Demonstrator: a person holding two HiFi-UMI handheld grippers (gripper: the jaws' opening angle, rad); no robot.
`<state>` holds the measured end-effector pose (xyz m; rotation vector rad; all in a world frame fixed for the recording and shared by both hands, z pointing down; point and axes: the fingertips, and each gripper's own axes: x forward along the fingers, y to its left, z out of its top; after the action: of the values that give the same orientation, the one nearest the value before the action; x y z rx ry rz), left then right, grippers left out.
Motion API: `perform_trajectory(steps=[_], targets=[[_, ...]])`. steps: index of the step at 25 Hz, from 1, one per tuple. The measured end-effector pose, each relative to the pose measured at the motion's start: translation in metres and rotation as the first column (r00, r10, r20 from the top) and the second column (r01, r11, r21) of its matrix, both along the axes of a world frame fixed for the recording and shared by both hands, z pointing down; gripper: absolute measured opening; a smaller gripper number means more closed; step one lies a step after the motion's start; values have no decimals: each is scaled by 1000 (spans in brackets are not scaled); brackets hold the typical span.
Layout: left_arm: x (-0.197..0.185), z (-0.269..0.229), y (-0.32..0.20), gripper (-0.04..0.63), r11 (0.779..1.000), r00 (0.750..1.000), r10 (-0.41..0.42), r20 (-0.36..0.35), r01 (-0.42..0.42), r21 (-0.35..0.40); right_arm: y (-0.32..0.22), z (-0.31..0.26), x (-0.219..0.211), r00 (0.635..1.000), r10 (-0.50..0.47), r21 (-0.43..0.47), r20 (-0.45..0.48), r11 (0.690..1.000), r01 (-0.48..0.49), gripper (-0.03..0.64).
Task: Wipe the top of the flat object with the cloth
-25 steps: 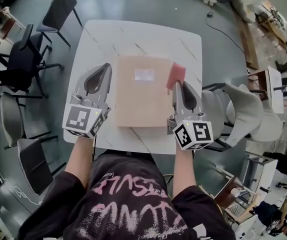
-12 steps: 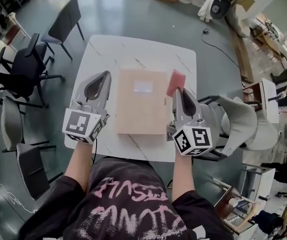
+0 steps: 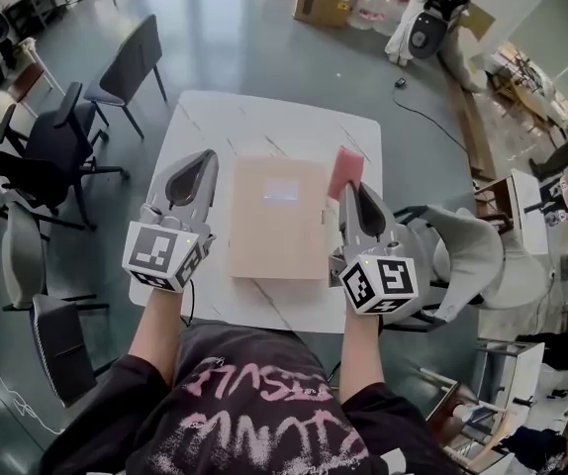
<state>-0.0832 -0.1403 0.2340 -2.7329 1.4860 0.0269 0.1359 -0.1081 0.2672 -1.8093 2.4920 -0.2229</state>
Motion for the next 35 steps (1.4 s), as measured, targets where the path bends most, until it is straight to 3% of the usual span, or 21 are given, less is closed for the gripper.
perform_trajectory(steps=[35], targets=[[-5,-9,-3,1,1000,1000,-8,-20,9,17,-3,-15,-15,1000,-9,25,-10,1000,9,48]])
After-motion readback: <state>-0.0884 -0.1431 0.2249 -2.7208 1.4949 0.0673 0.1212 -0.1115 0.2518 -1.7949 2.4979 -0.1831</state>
